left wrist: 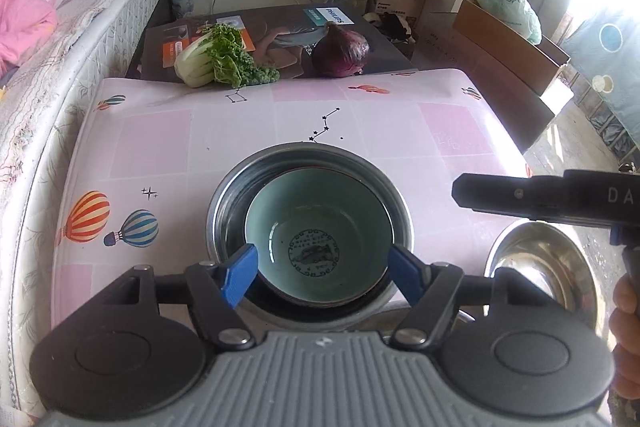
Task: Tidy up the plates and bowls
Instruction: 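Move both tools to the large steel bowl and close on its rim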
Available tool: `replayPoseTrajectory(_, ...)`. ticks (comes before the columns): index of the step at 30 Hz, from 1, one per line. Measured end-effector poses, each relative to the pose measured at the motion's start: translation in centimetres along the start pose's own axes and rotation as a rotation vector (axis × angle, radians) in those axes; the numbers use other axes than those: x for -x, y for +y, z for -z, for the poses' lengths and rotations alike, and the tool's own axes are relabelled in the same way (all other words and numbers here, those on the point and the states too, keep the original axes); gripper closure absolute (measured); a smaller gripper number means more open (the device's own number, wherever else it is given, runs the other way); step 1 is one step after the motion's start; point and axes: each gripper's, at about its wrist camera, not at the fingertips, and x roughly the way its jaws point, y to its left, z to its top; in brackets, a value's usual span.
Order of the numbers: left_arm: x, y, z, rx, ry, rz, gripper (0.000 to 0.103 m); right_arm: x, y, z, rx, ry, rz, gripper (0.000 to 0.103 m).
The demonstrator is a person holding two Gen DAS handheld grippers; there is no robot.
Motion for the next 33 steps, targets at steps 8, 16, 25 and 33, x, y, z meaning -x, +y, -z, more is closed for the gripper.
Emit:
replayPoseTrajectory(8, 4.2, -1.2, 4.3, -0.061, -0.081, 0.02, 0.015, 6.0, 0.4, 5.1, -0.052, -0.095, -0.021, 0.07)
replayPoseTrajectory(16, 7.7, -1.0, 10.4, -0.046, -0.114, 0.036, 0.012, 9.9, 0.9, 11.4, -0.112, -0.135, -0.049, 0.07)
replayPoseTrajectory(25, 9.4, -0.9, 15.6, -0.027, -0.131, 0.006, 0.012, 11.9, 2.7, 17.3, -0.08, -0.15, 0.008, 0.07)
replayPoseTrajectory(33, 8.6, -3.1, 17.1, -0.027, -0.166, 0.022, 0.012, 14.5, 0.0, 20.9, -0.136, -0.198, 0.114, 0.07)
